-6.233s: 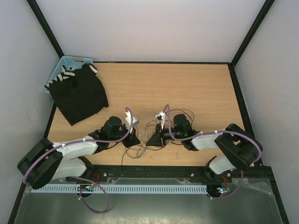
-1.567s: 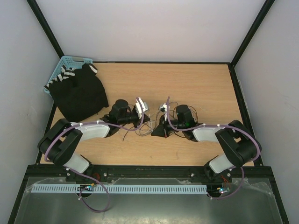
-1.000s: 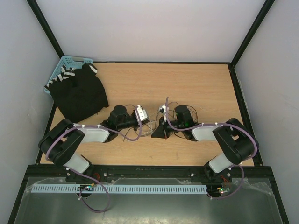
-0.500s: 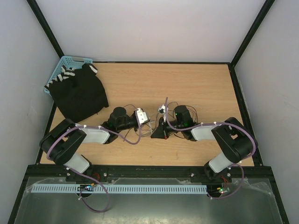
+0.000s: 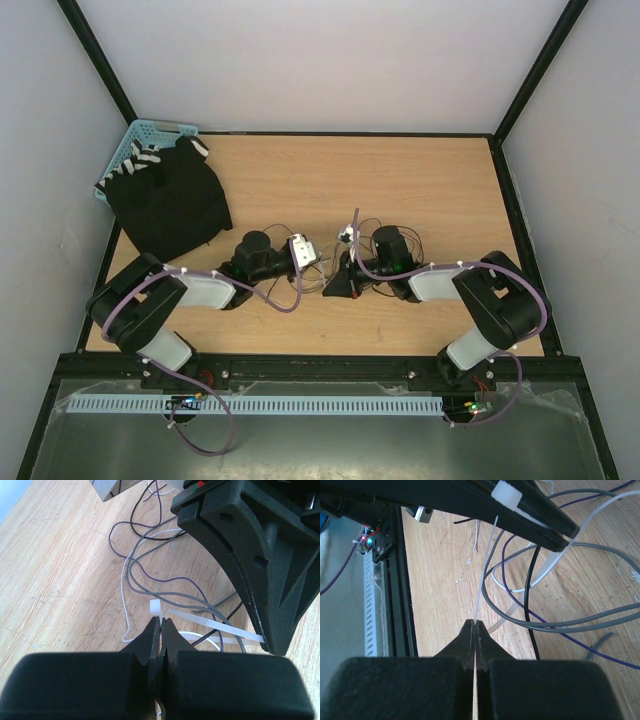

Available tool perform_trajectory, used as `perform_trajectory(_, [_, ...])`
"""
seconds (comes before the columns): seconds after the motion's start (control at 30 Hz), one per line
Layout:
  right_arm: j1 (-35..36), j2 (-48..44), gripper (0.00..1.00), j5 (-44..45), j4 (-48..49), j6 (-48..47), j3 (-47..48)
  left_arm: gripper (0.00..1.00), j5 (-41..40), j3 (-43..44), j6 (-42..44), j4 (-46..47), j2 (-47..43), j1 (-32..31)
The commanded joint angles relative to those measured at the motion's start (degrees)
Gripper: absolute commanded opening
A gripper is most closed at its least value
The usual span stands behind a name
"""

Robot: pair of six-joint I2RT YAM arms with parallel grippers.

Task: Zip-tie the wires
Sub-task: Tie the cable at the center of the board.

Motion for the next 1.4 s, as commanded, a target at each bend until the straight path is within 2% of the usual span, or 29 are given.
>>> perform_trajectory(0.0, [0.66,-0.17,0.0,-1.41,-1.16,-0.9,0.46,0.0,-0.45,-0.32,0.32,4.32,0.9,0.16])
perform_trajectory(1.37, [0.66,-2.03,0.0,0.88,-3.9,-2.51,0.99,0.0,0.34,-1.63,0.29,5.35,1.42,0.15])
